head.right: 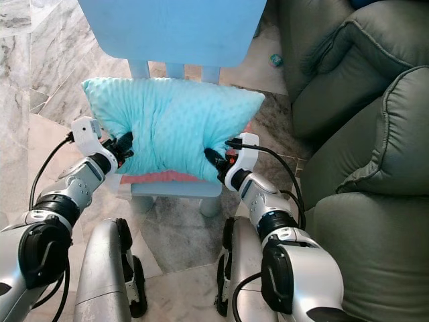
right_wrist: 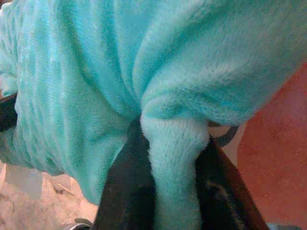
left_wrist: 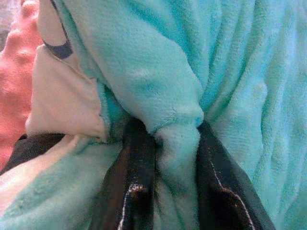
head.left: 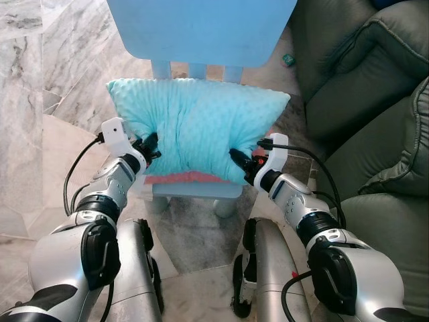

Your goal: Move the pillow to the sofa

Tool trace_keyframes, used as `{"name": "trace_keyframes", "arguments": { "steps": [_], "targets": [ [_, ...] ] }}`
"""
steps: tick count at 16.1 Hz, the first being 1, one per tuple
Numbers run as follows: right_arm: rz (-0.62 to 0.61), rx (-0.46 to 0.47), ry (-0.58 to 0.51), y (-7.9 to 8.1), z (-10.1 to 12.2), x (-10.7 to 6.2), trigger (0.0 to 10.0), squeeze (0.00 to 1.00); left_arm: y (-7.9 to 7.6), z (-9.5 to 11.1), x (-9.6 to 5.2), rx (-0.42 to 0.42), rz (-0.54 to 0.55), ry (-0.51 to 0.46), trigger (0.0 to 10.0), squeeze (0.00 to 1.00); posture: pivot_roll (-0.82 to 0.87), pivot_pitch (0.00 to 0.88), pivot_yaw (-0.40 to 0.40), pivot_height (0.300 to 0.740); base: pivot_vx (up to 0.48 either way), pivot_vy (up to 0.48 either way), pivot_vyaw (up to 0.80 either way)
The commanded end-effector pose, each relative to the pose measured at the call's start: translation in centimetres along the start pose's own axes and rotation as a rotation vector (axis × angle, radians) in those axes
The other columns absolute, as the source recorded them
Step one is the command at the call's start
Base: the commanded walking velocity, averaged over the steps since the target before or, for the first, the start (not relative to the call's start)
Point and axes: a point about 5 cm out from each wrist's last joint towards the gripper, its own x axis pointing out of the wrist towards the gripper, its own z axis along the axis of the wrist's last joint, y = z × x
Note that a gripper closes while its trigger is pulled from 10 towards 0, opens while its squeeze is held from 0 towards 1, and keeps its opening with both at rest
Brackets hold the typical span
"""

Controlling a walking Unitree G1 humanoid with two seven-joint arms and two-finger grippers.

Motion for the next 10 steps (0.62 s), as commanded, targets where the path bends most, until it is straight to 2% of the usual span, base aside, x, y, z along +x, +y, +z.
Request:
{"name": "trace_keyframes", "arguments": {
  "steps": [1, 6, 10],
  "targets": [
    [-0.007, 0.023, 0.062, 0.0, -2.0, -0.2, 0.0, 0.00, 0.3, -2.2, -0.3, 0.006, 0.013, 0.079, 0.0, 0.00, -0.07, 0.415, -0.080, 0.555, 0.000, 0.000, 0.00],
    [-0.016, 0.018, 0.049, -0.1, -1.7, -0.2, 0.0, 0.00, 1.4, -2.3, -0.7, 0.049, 0.075, 0.079, 0.0, 0.00, -0.07, 0.411, -0.081, 0.555, 0.000, 0.000, 0.00],
    [-0.028, -0.005, 0.029, -0.2, -1.4, -0.2, 0.0, 0.00, 1.7, -1.9, -0.8, 0.058, 0.088, 0.060, 0.0, 0.00, -0.07, 0.405, -0.078, 0.555, 0.000, 0.000, 0.00]
  ]
}}
